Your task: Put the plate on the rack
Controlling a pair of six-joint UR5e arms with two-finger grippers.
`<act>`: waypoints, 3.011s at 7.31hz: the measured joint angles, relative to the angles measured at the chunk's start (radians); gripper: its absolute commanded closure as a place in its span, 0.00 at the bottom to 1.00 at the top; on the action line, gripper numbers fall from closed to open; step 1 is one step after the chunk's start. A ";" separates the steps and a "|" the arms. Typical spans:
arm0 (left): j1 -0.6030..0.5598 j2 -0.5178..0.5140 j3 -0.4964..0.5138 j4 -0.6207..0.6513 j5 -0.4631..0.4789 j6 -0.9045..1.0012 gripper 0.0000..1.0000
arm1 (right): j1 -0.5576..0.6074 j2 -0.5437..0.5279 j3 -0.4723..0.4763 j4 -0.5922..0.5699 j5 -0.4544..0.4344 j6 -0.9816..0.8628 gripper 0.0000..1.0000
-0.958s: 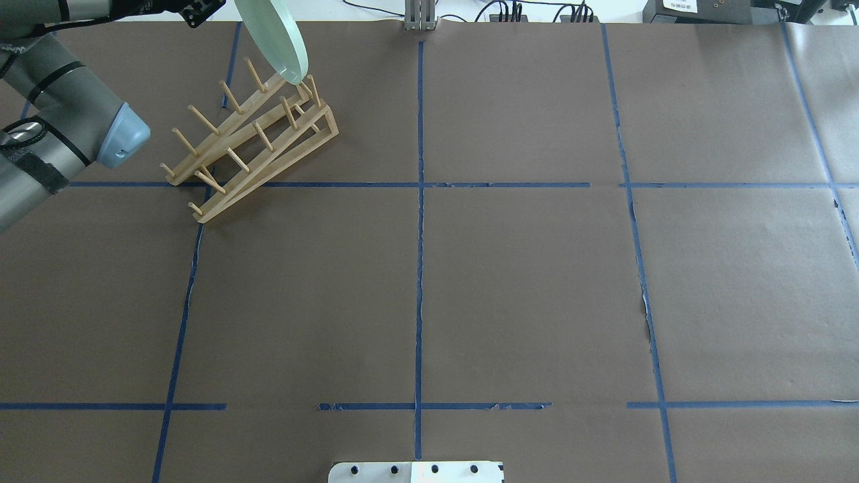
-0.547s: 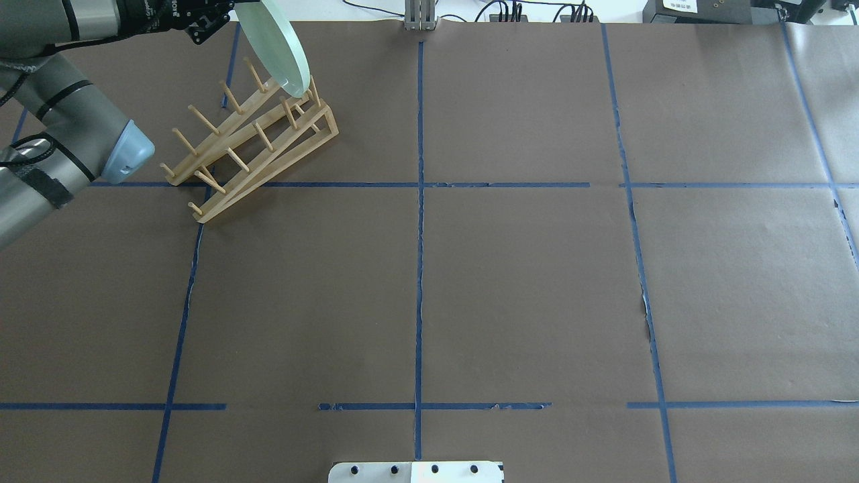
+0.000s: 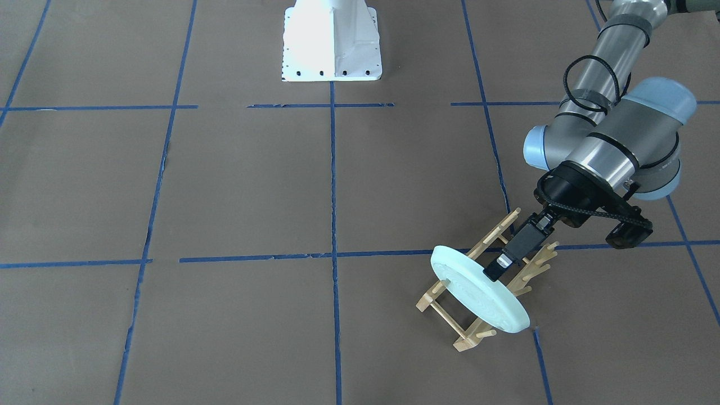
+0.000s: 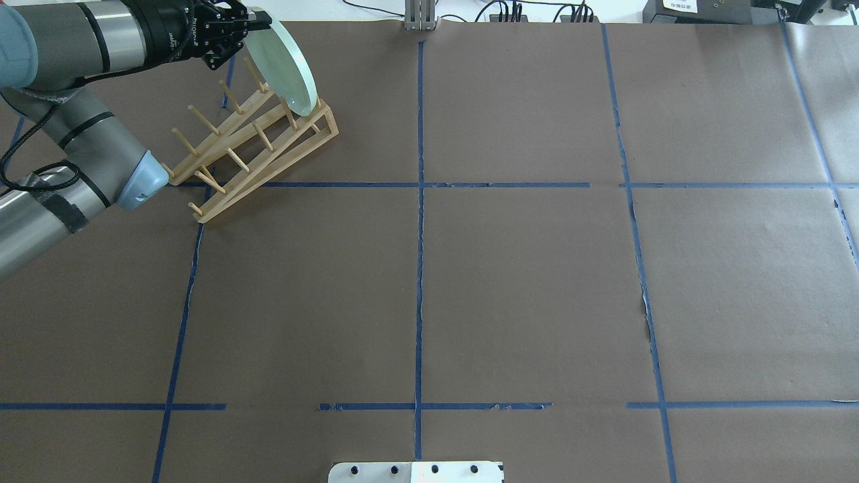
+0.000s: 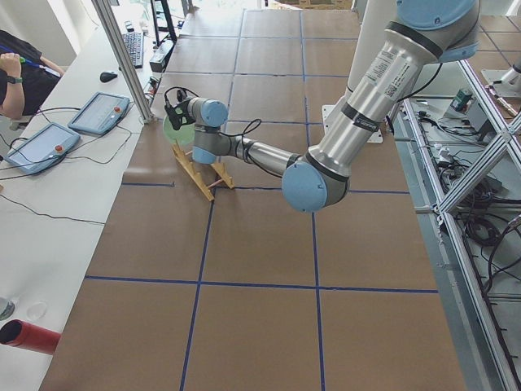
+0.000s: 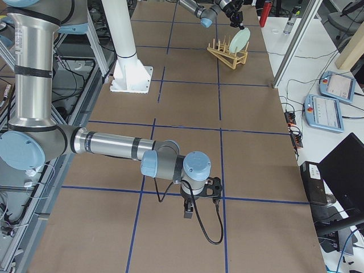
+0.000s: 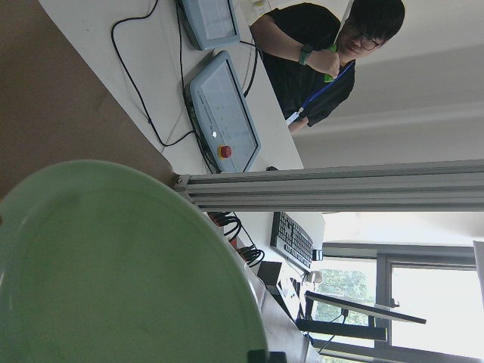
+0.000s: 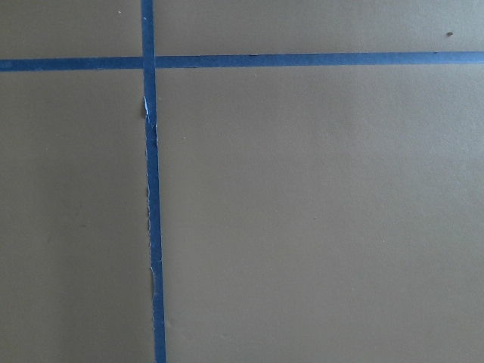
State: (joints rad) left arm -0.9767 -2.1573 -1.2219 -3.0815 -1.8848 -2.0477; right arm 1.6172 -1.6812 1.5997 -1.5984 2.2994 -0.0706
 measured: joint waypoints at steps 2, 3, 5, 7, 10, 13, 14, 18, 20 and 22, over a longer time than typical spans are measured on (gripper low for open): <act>0.002 0.005 0.006 0.003 0.005 0.007 0.06 | 0.000 0.000 0.000 0.000 0.000 0.000 0.00; 0.002 0.006 0.007 0.005 0.006 0.008 0.00 | 0.000 0.000 0.000 0.000 0.000 0.000 0.00; 0.002 0.007 0.008 0.007 0.007 0.010 0.00 | 0.000 0.000 -0.001 0.000 0.000 0.000 0.00; -0.004 0.010 0.003 0.024 -0.023 0.071 0.00 | 0.000 0.000 -0.001 0.000 0.000 0.000 0.00; -0.034 0.141 -0.135 0.369 -0.257 0.487 0.00 | 0.000 0.000 -0.001 0.000 0.000 0.000 0.00; -0.088 0.300 -0.284 0.802 -0.303 1.063 0.00 | 0.000 0.000 -0.001 0.000 0.000 0.000 0.00; -0.124 0.340 -0.322 0.928 -0.311 1.251 0.00 | 0.001 0.000 0.000 0.000 0.000 0.000 0.00; -0.386 0.461 -0.381 1.320 -0.355 1.985 0.00 | 0.001 0.000 0.000 0.000 0.000 0.000 0.00; -0.519 0.476 -0.382 1.501 -0.385 2.150 0.00 | 0.001 0.000 -0.001 0.000 0.000 0.000 0.00; -0.583 0.514 -0.382 1.542 -0.469 2.177 0.00 | 0.001 0.000 -0.001 0.000 0.000 0.000 0.00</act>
State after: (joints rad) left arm -1.5594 -1.6429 -1.6040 -1.5391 -2.3538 0.1294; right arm 1.6178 -1.6812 1.5984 -1.5984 2.2995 -0.0705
